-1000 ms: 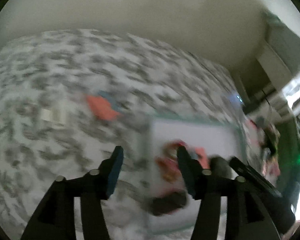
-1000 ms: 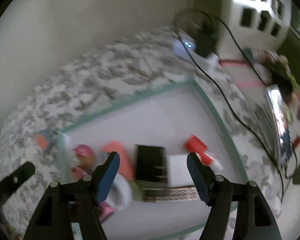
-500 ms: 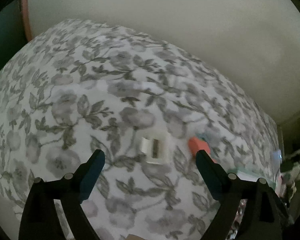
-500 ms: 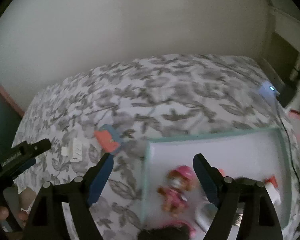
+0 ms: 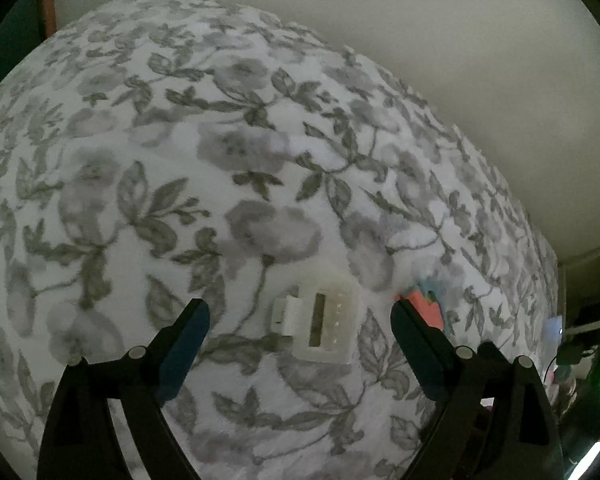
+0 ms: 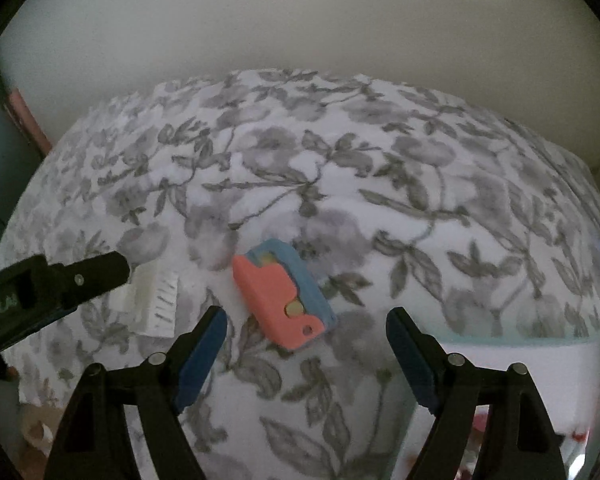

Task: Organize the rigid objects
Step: 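Grasp the white rectangular clip with the left tool while the right tool grasps the orange-blue folding knife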

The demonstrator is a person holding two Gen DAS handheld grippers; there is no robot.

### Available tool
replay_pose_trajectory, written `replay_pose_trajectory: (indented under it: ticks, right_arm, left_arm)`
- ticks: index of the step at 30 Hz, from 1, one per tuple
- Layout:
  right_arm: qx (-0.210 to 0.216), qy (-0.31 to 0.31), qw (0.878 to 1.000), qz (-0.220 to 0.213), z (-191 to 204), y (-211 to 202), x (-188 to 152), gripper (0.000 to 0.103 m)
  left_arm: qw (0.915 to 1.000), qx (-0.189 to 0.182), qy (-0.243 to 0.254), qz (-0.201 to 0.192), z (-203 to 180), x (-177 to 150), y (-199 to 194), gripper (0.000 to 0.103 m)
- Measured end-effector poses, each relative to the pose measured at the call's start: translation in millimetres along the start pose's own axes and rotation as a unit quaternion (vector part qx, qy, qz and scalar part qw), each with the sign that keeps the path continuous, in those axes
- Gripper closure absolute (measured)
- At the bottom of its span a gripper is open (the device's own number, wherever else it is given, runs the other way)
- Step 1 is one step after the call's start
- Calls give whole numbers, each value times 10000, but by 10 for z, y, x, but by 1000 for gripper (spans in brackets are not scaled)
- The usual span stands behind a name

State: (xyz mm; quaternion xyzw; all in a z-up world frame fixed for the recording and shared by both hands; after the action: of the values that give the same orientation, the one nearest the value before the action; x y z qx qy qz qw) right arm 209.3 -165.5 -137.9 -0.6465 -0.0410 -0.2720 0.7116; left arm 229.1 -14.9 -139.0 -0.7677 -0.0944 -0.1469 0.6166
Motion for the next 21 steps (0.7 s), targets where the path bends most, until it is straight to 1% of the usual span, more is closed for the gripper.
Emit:
replay_pose_trajectory:
  ticks: [2,4,5,6,8,11,12,15,17,21]
  right_arm:
    - [2,-57,10000,54,36,87,8,19]
    - [-17,-105,9999,88,64,149,17,20]
    - [-28,-130,9999,96,74,179,17,21]
    - [-39,-149,9998,103,82,206,22,21]
    - [-71,-174,9997,128,91,271,31,22]
    - [-110,-221,9996,158,112,335,28,26]
    - [-115,-248,9995,158,123,347,26,30]
    - [-108,-311,9992,214,154,381,0,37]
    - [-148,-330,9991,197,160,383,-1,41]
    - [-151,-327,9991,210,154,355,-12,51]
  left_arm:
    - [10000,43,63,33,-35,6,57,11]
    - [9999,60,92,42,-43,13,90,16]
    - [9999,74,105,59,-46,13,110,22]
    - [9998,91,122,86,-47,12,137,26]
    - [9997,108,171,142,-55,2,195,28]
    - [9995,105,212,225,-69,-6,268,35]
    - [9994,81,225,241,-80,-5,289,40]
    - [9990,79,307,321,-113,-15,352,48]
    - [9988,84,344,328,-121,-21,368,50]
    - [9986,87,416,302,-136,-15,336,54]
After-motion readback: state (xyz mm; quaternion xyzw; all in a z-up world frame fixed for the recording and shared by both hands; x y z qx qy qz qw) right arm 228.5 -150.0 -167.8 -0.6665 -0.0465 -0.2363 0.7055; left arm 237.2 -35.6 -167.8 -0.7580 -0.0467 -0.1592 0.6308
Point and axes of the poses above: each gripper's, at about its wrist camera, not at the fingertips, and y roughly the way its jaws point, z to its left, x to its top, the point moved 10 cm from there along y, roughly the way its jaws point, and after that the axes turned 15 degrees about y, right-handed, at the moved point
